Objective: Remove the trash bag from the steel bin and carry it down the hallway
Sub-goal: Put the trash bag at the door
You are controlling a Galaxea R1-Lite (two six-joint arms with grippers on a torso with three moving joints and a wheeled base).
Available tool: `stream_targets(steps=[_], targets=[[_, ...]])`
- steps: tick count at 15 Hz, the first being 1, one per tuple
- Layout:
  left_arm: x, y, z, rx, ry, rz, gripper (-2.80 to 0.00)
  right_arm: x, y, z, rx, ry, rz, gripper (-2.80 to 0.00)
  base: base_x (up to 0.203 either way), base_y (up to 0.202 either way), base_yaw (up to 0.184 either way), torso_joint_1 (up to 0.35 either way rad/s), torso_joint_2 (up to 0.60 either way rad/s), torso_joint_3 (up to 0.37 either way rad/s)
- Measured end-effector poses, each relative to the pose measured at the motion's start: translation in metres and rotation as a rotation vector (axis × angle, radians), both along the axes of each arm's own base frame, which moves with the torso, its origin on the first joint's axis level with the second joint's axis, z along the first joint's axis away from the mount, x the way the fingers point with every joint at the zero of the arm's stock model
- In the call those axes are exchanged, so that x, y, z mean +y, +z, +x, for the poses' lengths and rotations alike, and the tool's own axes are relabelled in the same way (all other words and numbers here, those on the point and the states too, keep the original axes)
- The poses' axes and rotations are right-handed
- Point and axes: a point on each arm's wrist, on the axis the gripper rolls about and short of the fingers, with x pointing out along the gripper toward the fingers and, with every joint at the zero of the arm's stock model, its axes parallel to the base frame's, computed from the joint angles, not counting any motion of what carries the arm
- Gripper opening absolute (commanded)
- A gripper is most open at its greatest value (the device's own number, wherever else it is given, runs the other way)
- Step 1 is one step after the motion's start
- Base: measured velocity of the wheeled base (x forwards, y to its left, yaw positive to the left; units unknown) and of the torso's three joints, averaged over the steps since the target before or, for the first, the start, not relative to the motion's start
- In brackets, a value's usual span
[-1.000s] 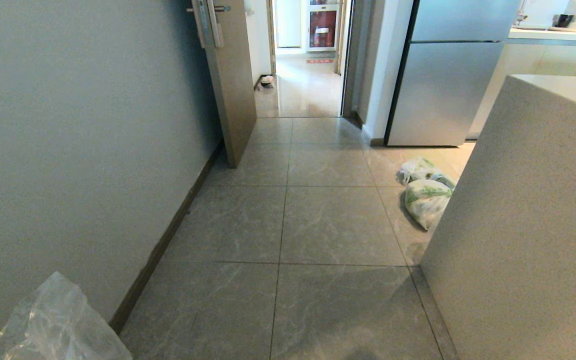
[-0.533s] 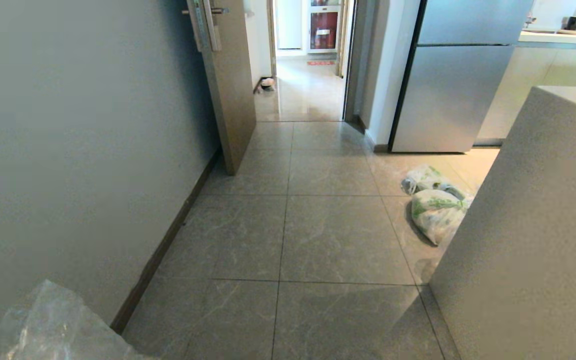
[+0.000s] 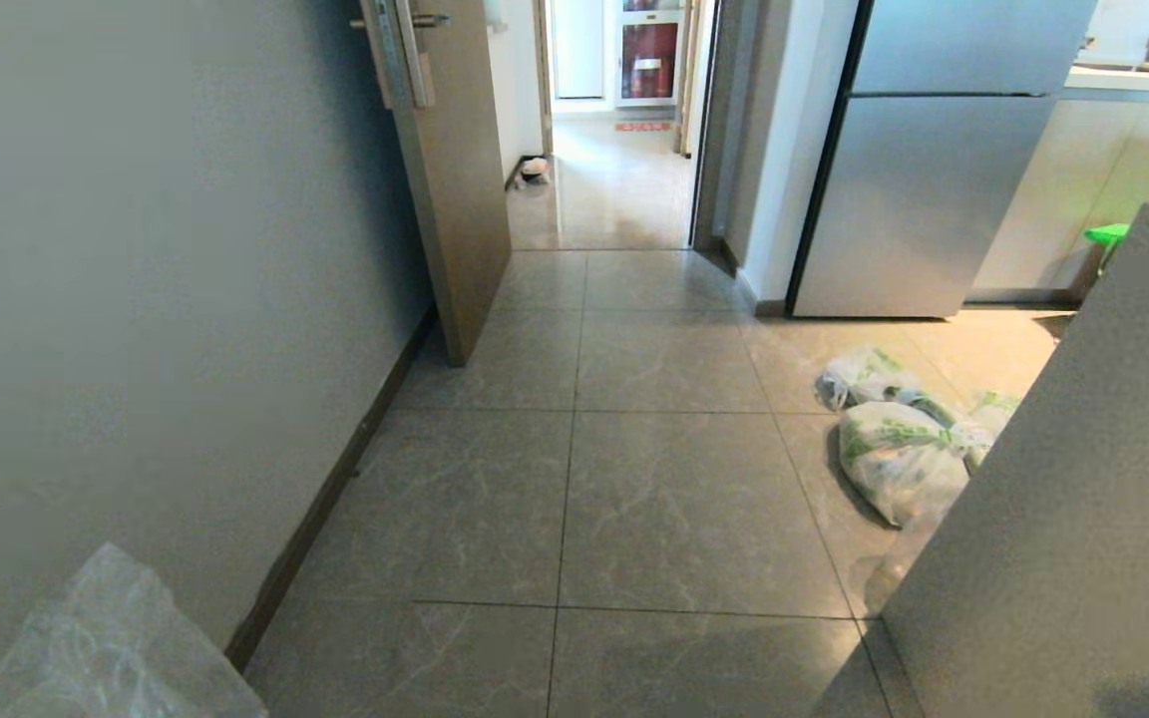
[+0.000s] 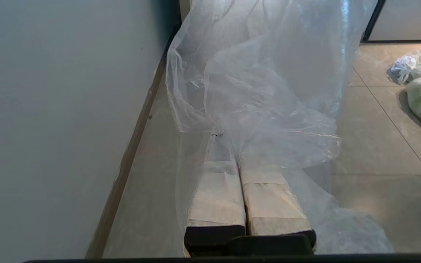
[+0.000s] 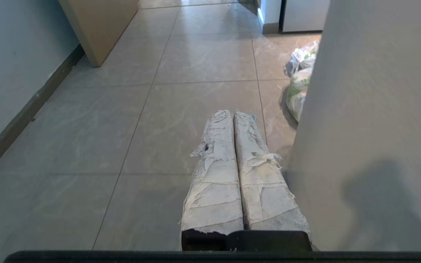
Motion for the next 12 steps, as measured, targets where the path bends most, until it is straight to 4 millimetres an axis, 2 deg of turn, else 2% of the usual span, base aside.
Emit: stream_targets(steps=[12], targets=[[0.0000,0.0000,0.0000,0.000,0.000,0.001,-2.80,0.0000,0.0000,0.0000,0.000,-0.001,0.000,-2.80,0.191,0.000,0.000,0.003,0.00,0.003]])
